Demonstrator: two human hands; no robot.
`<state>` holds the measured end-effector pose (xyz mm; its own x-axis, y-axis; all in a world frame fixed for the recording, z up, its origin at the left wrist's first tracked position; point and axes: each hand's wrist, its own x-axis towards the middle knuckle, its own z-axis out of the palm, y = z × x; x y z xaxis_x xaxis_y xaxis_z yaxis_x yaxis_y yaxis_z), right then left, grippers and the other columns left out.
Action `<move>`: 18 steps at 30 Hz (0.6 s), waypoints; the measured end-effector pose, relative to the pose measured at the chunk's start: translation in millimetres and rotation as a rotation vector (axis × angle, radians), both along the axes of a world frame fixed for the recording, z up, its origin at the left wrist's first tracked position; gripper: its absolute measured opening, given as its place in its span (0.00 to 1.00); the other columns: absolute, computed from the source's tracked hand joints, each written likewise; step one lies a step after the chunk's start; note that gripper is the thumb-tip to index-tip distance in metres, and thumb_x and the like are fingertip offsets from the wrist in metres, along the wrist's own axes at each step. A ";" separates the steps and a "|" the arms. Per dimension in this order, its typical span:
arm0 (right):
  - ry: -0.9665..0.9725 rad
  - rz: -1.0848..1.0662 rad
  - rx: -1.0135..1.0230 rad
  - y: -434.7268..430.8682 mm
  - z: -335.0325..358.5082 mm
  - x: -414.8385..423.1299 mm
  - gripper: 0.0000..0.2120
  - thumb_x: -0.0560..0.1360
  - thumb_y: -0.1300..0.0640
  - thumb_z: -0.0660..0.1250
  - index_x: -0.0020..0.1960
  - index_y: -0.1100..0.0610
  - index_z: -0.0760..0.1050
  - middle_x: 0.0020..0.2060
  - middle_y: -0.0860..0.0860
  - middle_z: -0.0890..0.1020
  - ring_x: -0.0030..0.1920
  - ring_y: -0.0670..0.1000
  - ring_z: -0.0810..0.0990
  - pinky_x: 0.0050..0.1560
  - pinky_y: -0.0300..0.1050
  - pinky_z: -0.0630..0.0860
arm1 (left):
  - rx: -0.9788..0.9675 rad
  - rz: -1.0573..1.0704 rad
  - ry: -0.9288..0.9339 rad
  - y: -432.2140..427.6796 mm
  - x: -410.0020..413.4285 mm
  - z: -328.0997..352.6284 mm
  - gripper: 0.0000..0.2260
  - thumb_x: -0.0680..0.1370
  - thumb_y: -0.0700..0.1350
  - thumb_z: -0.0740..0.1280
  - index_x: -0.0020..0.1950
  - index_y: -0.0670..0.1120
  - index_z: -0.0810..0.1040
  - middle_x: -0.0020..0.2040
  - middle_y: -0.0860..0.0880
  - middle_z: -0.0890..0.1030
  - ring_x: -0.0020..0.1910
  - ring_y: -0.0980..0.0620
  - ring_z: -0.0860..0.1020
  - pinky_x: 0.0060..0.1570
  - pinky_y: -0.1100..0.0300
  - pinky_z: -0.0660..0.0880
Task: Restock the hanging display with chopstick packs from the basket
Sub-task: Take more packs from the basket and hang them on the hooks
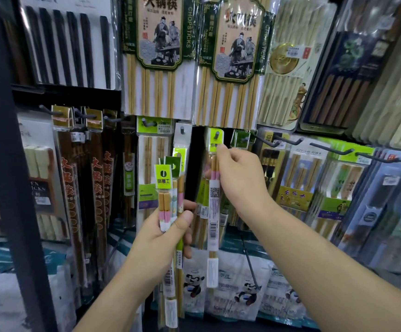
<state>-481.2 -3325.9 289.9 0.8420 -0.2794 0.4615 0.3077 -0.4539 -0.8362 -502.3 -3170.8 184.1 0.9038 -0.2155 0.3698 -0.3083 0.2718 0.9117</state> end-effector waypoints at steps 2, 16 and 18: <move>-0.064 -0.057 -0.059 -3.0 -6.1 -3.7 0.24 0.84 0.46 0.61 0.34 0.60 0.76 0.27 0.46 0.81 0.30 0.40 0.80 0.36 0.40 0.74 | -0.016 -0.022 0.011 1.2 1.7 -1.7 0.10 0.77 0.56 0.69 0.57 0.60 0.84 0.34 0.48 0.76 0.31 0.48 0.76 0.34 0.59 0.77; -0.121 0.246 -0.114 17.7 -24.1 -32.5 0.11 0.82 0.54 0.67 0.40 0.50 0.80 0.31 0.44 0.79 0.33 0.39 0.77 0.34 0.34 0.75 | -0.012 -0.021 0.062 -6.1 0.7 -4.3 0.24 0.71 0.61 0.74 0.57 0.44 0.81 0.42 0.47 0.83 0.39 0.48 0.82 0.40 0.55 0.81; -0.140 0.231 -0.034 15.6 -16.8 -31.6 0.12 0.82 0.57 0.66 0.40 0.53 0.79 0.31 0.47 0.80 0.33 0.44 0.81 0.34 0.40 0.79 | -0.086 -0.041 0.094 -5.8 0.9 -2.2 0.20 0.73 0.56 0.74 0.63 0.49 0.82 0.50 0.46 0.87 0.48 0.45 0.86 0.45 0.51 0.83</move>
<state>-512.8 -3310.3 273.1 0.8089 -0.0691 0.5839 0.5182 -0.3854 -0.7635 -501.4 -3176.6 181.9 0.9263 -0.2242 0.3029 -0.2097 0.3612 0.9086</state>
